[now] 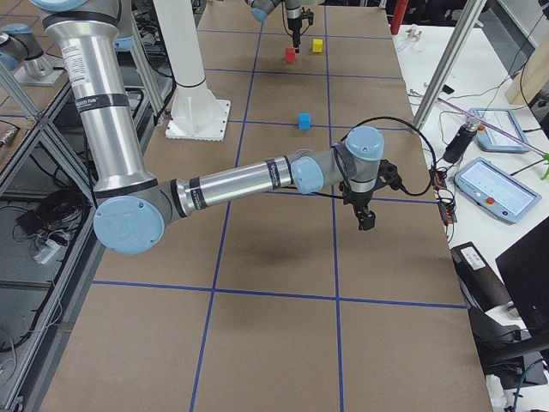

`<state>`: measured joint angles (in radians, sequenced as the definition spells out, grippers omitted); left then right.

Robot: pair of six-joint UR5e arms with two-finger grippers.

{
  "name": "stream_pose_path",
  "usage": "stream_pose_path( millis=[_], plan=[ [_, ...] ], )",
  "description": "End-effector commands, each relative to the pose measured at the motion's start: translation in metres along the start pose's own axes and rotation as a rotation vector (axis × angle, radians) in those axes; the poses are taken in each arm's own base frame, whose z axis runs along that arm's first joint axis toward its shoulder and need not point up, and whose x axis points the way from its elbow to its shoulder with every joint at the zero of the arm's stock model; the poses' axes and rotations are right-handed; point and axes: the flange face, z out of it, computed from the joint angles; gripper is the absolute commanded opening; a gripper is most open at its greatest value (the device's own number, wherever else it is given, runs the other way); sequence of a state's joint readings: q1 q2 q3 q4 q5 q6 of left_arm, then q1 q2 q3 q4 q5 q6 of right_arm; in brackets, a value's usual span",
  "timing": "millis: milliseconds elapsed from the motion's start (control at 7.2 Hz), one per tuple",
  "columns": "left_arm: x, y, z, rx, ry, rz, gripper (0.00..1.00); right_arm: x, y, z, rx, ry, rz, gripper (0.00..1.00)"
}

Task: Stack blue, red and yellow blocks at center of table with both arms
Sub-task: 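Lower the left gripper onto the red block and grasp it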

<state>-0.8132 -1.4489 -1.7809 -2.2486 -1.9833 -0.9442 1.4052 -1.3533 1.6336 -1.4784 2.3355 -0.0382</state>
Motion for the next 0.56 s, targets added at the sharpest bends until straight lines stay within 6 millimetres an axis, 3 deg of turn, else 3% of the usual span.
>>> stream_pose_path(
  millis=[0,139,278,417],
  plan=[
    [0.001,0.0254,0.0146,-0.025,-0.034,0.032,1.0,0.0016,0.0015,0.0001,0.0,0.004,-0.001,0.99],
    [0.0036,0.0284,0.0173,-0.03,-0.036,0.038,0.98,0.0012,0.0007,-0.0004,0.001,0.004,-0.001,0.99],
    [0.0014,0.0291,0.0186,-0.034,-0.045,0.036,0.36,0.0005,-0.001,-0.0013,0.003,0.006,-0.003,0.99],
    [-0.002,0.0316,0.0197,-0.039,-0.051,0.038,0.0,0.0003,-0.0031,-0.0017,0.004,0.006,-0.002,0.99]
  ],
)
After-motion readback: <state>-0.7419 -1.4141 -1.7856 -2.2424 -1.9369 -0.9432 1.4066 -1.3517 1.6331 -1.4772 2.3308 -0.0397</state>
